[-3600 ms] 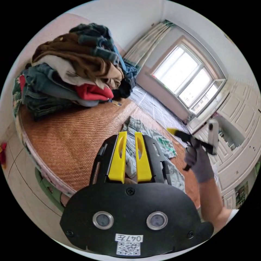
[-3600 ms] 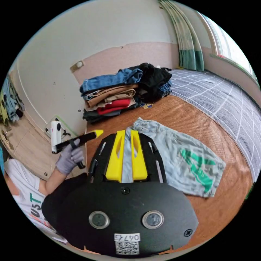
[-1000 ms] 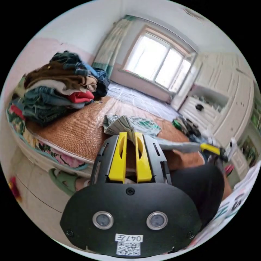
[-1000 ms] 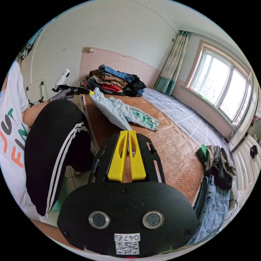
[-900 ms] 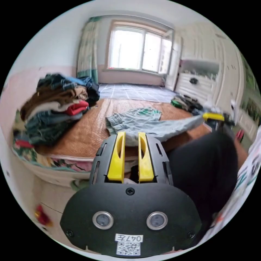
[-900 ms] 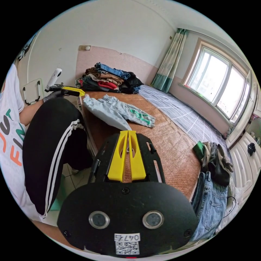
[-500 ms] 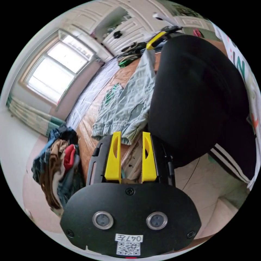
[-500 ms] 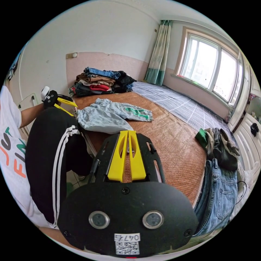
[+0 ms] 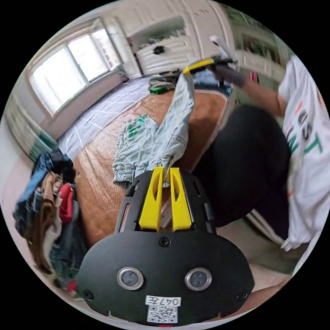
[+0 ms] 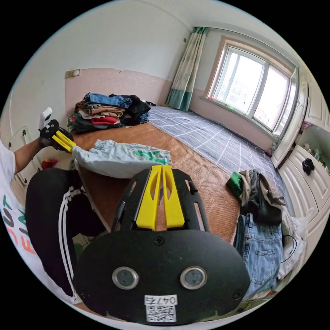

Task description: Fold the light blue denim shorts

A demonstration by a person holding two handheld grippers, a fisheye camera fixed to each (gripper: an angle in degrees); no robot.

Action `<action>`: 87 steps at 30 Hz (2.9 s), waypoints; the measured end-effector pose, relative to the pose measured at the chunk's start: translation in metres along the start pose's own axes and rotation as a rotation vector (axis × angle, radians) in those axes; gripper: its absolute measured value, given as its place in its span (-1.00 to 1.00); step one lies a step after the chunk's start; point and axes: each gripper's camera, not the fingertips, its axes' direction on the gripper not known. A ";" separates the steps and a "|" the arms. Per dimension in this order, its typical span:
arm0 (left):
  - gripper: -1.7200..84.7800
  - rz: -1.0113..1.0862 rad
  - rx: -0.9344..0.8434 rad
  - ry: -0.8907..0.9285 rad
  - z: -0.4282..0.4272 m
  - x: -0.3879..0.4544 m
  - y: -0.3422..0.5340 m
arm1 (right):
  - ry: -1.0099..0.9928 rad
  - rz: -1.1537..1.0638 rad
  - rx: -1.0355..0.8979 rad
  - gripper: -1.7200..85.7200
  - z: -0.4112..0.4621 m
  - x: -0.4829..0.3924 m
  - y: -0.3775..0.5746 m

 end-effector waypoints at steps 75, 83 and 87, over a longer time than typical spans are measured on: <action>-0.97 -0.393 -0.125 -0.266 0.386 -0.135 -0.011 | -0.763 0.152 -0.534 -0.99 0.388 0.043 0.124; -0.97 -0.466 -0.241 -0.275 0.479 -0.117 -0.032 | -0.626 0.153 -0.304 -0.98 0.359 0.053 0.103; -0.98 -0.452 -0.238 -0.273 0.476 -0.107 -0.025 | -0.659 0.136 -0.210 -0.99 0.362 0.048 0.093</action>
